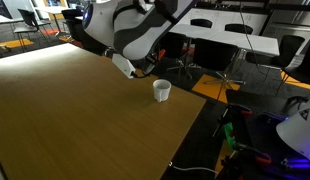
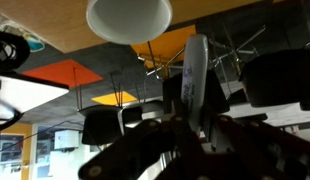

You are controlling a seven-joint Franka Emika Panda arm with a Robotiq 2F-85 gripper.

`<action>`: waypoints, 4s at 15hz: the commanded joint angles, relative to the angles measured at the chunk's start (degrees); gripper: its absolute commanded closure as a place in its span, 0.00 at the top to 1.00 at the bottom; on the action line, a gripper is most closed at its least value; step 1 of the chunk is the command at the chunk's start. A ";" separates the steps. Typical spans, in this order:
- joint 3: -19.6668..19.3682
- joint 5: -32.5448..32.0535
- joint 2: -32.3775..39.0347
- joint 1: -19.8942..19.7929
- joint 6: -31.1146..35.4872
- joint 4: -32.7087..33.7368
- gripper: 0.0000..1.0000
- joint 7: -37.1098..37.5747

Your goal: Put the marker in the mug

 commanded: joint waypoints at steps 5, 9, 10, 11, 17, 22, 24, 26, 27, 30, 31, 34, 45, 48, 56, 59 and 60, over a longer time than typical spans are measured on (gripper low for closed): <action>6.95 -6.90 2.46 -1.90 -22.29 5.33 0.05 1.28; 9.16 -8.78 5.44 -3.69 -21.69 7.23 0.05 2.57; 9.39 -9.21 6.18 -4.02 -21.00 7.50 0.05 2.99; 9.49 -9.67 7.03 -4.27 -20.28 7.83 0.05 3.84; 10.28 -9.69 10.56 -5.53 -19.72 9.82 0.05 3.79; 10.56 -9.46 12.78 -5.69 -20.58 11.33 0.05 2.41; 10.55 -9.46 13.72 -5.63 -21.05 11.90 0.05 1.88; 10.48 -9.45 14.62 -5.57 -21.41 12.44 0.05 1.55; 10.48 -9.43 15.07 -5.58 -21.47 12.74 0.05 1.37; 10.35 -9.31 16.83 -5.55 -22.51 13.87 0.05 0.41; 10.36 -9.33 17.32 -5.56 -22.73 14.13 0.05 -0.46; 10.37 -9.04 18.45 -5.57 -23.42 15.00 0.46 -2.23; 10.29 -10.20 13.56 -4.73 -26.32 12.01 1.00 -2.20; 10.90 -13.16 9.87 -4.75 -23.87 9.37 1.00 -4.66; 14.64 -32.54 -3.37 -5.35 -13.36 -3.61 1.00 -15.98; 16.13 -40.75 -7.86 -6.14 -9.25 -8.96 1.00 -16.99; 16.70 -43.27 -9.30 -6.57 -7.70 -10.75 1.00 -17.09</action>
